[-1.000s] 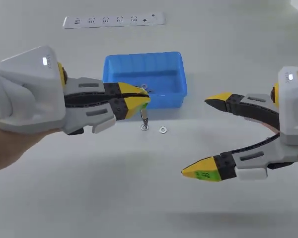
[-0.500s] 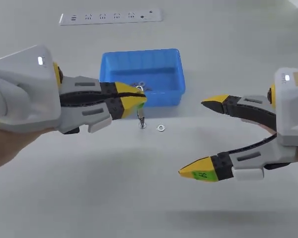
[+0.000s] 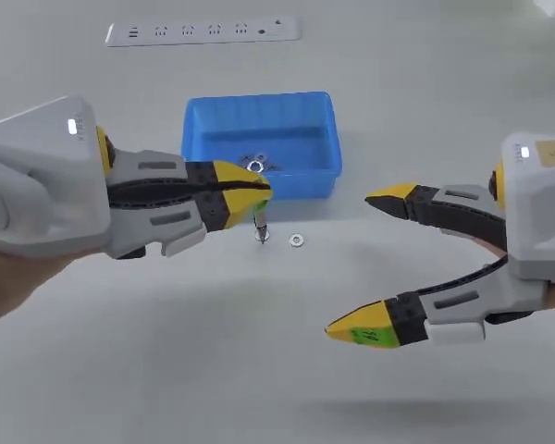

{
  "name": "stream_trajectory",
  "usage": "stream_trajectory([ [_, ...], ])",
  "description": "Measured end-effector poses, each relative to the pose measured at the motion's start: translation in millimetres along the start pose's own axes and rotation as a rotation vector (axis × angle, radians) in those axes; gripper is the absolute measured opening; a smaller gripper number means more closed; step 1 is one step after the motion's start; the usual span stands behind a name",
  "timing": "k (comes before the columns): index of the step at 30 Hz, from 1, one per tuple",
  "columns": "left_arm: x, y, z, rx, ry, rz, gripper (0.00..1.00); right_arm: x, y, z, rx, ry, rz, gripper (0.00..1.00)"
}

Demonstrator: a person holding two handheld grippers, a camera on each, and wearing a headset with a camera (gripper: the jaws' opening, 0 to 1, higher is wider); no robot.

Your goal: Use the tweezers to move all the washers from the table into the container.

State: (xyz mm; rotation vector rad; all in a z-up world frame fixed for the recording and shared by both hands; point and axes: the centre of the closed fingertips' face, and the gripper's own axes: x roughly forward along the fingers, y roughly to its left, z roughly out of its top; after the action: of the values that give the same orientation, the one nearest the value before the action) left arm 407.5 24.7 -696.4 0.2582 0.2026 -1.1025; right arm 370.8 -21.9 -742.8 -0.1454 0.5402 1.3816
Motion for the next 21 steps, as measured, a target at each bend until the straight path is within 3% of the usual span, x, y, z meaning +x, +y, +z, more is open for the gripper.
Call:
stream_trajectory([
  [3, 1.4, 1.0, 7.3, 0.009, -0.018, -0.001, 0.05, 2.9, 2.5, 0.0, -0.004, 0.005, 0.011, 0.92],
  [12, 4.1, 1.7, -1.6, 0.004, 0.01, -0.011, 0.05, 1.6, 1.4, 2.2, 0.008, -0.008, 0.008, 0.92],
  [21, 3.1, 0.9, -2.1, -0.038, 0.02, -0.023, 0.05, 5.7, 4.7, 0.8, 0.024, -0.014, 0.017, 0.91],
])
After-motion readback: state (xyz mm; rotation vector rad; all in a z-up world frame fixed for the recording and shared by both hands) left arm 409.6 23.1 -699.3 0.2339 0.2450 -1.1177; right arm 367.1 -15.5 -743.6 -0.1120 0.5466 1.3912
